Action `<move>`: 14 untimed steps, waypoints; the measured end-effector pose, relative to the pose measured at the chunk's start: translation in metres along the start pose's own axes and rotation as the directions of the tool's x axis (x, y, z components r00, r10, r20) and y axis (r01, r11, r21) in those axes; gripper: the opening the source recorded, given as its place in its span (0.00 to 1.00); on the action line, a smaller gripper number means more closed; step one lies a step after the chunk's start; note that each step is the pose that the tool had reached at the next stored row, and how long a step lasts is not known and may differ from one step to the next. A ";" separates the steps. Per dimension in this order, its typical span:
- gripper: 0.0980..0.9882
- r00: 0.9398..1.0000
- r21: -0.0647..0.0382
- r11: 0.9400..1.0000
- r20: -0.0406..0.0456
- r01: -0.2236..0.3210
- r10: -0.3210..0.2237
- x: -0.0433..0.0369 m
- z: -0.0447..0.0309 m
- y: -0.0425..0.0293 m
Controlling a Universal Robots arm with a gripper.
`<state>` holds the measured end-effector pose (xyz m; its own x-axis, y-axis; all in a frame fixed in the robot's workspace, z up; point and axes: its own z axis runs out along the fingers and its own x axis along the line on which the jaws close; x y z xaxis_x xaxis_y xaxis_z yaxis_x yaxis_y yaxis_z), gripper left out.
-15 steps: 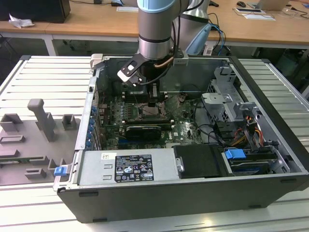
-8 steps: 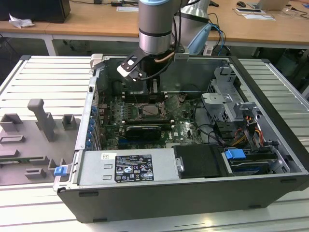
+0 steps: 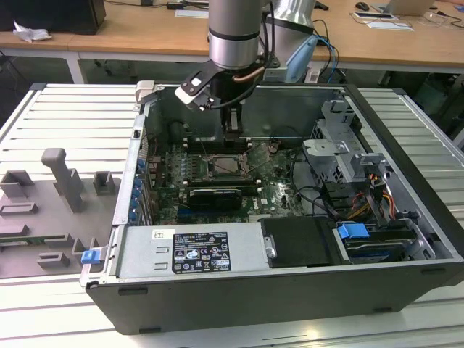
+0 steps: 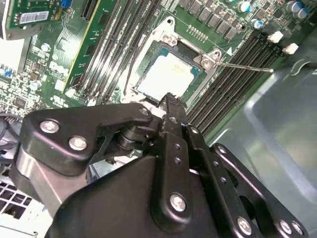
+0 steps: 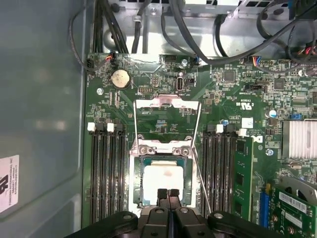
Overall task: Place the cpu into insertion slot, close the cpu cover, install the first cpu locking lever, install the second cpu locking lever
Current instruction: 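Close the cpu cover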
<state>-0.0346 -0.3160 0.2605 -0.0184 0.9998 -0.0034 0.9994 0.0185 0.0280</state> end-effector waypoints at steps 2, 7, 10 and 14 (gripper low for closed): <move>0.01 1.000 0.001 1.000 0.001 0.000 0.000 -0.0001 0.0002 0.0046; 0.01 1.000 0.009 1.000 0.001 0.000 0.000 -0.0012 0.0016 0.0270; 0.01 1.000 0.009 1.000 0.002 0.000 0.000 -0.0035 0.0017 0.0278; 0.01 1.000 0.004 1.000 0.002 0.000 0.000 -0.0045 0.0020 0.0372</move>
<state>0.0027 -0.3198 0.2596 -0.0180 0.9998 -0.0049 0.9996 0.0181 0.0239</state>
